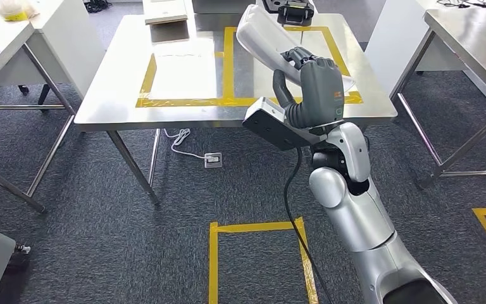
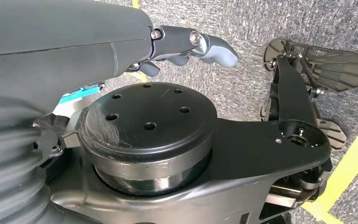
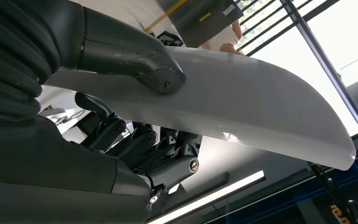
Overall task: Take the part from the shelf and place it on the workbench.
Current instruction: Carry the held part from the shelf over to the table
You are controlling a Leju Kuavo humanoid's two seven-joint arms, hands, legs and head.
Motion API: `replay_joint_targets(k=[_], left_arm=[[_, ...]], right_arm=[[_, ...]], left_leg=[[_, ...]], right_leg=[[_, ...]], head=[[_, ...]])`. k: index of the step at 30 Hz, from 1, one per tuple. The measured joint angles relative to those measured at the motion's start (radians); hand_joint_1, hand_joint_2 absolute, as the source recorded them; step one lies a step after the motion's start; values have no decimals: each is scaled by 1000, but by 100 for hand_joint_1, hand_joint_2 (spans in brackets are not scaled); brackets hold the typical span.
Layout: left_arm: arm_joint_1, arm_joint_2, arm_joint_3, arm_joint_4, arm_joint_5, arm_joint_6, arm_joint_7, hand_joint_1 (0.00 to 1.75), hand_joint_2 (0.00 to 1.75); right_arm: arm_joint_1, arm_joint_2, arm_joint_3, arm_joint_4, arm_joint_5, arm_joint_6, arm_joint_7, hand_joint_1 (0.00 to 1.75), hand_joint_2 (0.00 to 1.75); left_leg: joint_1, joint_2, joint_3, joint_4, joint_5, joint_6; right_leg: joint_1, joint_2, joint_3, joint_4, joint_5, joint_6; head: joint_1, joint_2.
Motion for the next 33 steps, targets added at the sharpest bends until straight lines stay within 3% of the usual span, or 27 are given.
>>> replay_joint_targets(k=[14,18,21,23,26,27,28,31,33], left_arm=[[0,1,0,0,0,0,-3,0,175],[-1,3,0,0,-3,0,-4,0,175],[-5,4,0,0,-7,0,-8,0,175],[-8,4,0,-1,-9,0,-9,0,175],[-11,6,0,-1,-15,0,-9,0,175],[-12,6,0,-1,-17,0,-9,0,175],[-12,6,0,-1,-18,0,-9,0,175],[-15,5,0,-2,-21,0,-7,0,175],[-19,6,0,-2,-21,0,-7,0,175]], right_arm=[[-4,0,10,8,0,-1,0,175,175],[-4,0,11,8,-1,-1,0,175,175],[-5,-1,11,8,-1,-2,4,175,175],[-7,-1,11,8,0,-4,6,175,175],[-5,-4,11,8,0,-6,8,175,175],[-2,-6,11,8,0,-6,9,175,175],[1,-8,11,8,1,-6,11,175,175],[4,-10,10,5,7,-12,20,175,175],[9,-12,9,-1,13,-16,26,175,175]], left_leg=[[-3,0,-2,3,-1,4],[-7,0,-3,4,-2,9],[-4,5,3,-6,5,21],[3,11,9,-19,13,31],[4,21,10,-21,12,35],[4,23,10,-20,10,34],[5,24,10,-18,8,31],[7,27,10,-3,-6,14],[4,27,10,4,-15,0]], right_leg=[[-4,-1,-1,-1,2,8],[-7,0,-1,-2,3,14],[-7,-1,-2,-1,0,24],[-4,-12,-28,53,-33,30],[-7,-24,-120,243,-119,36],[-8,-26,-137,277,-126,37],[-9,-28,-135,271,-113,37],[-10,-40,-39,86,-31,35],[-8,-41,-5,21,-19,22]], head=[[0,0],[0,0],[0,0],[0,0],[1,0],[1,0],[1,0],[1,0],[0,0]])
